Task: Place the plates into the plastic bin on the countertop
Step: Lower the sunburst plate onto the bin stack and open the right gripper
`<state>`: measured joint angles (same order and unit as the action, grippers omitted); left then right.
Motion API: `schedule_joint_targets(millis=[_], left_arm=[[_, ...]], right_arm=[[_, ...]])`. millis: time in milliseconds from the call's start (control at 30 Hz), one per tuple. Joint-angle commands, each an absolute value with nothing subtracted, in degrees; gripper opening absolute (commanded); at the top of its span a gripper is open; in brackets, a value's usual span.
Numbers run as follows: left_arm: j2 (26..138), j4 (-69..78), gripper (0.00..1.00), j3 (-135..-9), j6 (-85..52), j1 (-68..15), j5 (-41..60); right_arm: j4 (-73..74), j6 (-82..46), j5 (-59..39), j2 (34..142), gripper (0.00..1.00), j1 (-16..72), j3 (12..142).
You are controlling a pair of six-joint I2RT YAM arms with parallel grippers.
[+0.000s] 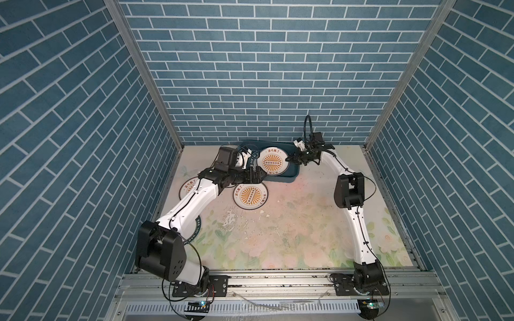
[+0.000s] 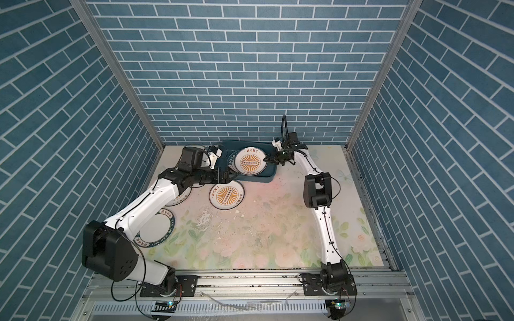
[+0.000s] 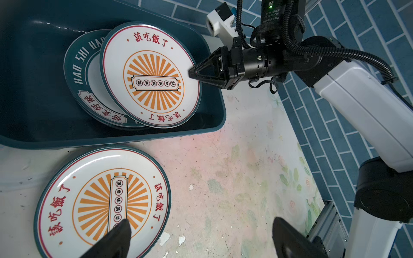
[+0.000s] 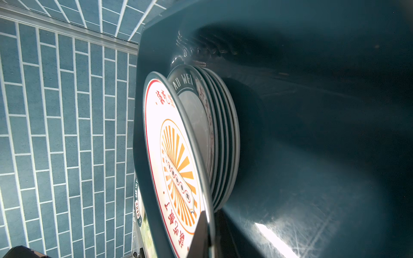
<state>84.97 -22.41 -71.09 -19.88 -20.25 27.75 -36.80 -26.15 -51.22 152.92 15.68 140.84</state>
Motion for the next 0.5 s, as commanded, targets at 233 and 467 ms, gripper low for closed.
schedule_joint_targets(millis=[233,467], left_arm=[[84.4,-22.9,1.00,-71.4,-19.1,-19.9,26.8],[84.5,-23.1,1.00,-71.4,-19.2,-19.9,26.5]], right_arm=[[-35.1,-27.0,-54.8,153.7,0.24,15.5,142.6],[-35.1,-27.0,-55.2,153.5,0.41,15.7,142.4]])
